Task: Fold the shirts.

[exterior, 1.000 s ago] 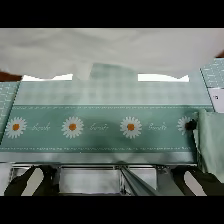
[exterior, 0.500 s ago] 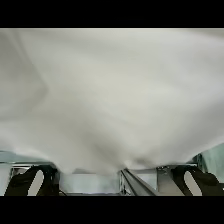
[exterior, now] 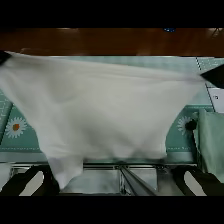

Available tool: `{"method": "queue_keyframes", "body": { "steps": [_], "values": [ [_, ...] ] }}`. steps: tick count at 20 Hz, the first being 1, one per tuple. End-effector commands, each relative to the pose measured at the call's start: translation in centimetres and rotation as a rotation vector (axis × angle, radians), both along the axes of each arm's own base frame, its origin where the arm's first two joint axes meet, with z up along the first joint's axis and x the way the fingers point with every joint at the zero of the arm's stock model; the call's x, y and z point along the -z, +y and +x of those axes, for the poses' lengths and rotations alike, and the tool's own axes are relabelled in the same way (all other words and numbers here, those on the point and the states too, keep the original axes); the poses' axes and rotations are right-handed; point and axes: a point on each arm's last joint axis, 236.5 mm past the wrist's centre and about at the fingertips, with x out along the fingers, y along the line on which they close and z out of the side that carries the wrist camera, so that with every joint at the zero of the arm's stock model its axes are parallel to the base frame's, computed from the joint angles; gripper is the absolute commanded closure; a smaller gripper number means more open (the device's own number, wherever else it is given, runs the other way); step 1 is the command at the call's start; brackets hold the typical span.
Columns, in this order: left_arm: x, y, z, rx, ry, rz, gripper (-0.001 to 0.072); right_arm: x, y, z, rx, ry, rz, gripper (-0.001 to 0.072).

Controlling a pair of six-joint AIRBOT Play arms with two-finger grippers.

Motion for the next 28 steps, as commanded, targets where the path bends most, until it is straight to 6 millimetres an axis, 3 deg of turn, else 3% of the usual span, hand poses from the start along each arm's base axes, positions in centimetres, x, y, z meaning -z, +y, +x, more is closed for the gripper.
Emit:
{"method": "queue_keyframes", "body": {
  "steps": [1, 4, 7, 10, 13, 16, 19, 22, 26, 28],
  "values": [
    [9.6, -0.8, 6.7, -0.017, 0.149, -0.145, 0.0678, 7.9, -0.1, 6.9, 0.017, 0.086, 0.095, 0.0688],
    [16.5, -1.2, 12.5, -0.082, 0.201, -0.286, 0.0678, 13.7, -0.8, 13.1, 0.061, 0.138, 0.165, 0.0688],
    [21.5, -2.2, 17.0, -0.113, 0.227, -0.357, 0.0678, 18.8, -1.2, 18.4, 0.071, 0.190, 0.195, 0.0688],
    [24.0, -3.8, 19.3, -0.090, 0.254, -0.378, 0.0678, 21.7, -1.7, 21.7, 0.134, 0.250, 0.254, 0.0688],
    [24.0, -4.3, 19.7, -0.061, 0.268, -0.376, 0.0679, 22.3, -1.5, 22.2, 0.125, 0.273, 0.267, 0.0688],
    [22.5, -4.0, 17.3, 0.116, 0.328, -0.313, 0.0679, 21.5, -1.8, 19.8, 0.043, 0.322, 0.242, 0.0688],
    [22.6, -3.4, 12.0, 0.266, 0.507, -0.323, 0.0679, 21.7, -2.9, 15.1, -0.043, 0.474, 0.171, 0.0688],
    [26.1, -2.1, 5.9, 0.339, 0.748, -0.256, 0.0679, 23.7, -3.2, 11.0, -0.100, 0.633, 0.094, 0.0688],
    [30.1, -4.1, 1.7, 0.381, 0.887, -0.277, 0.0678, 27.4, -1.4, 7.8, -0.108, 0.749, 0.108, 0.0688],
    [31.1, -4.8, 0.7, 0.408, 0.906, -0.275, 0.0677, 28.8, -1.2, 6.8, -0.096, 0.777, 0.118, 0.0684]
  ]
}}
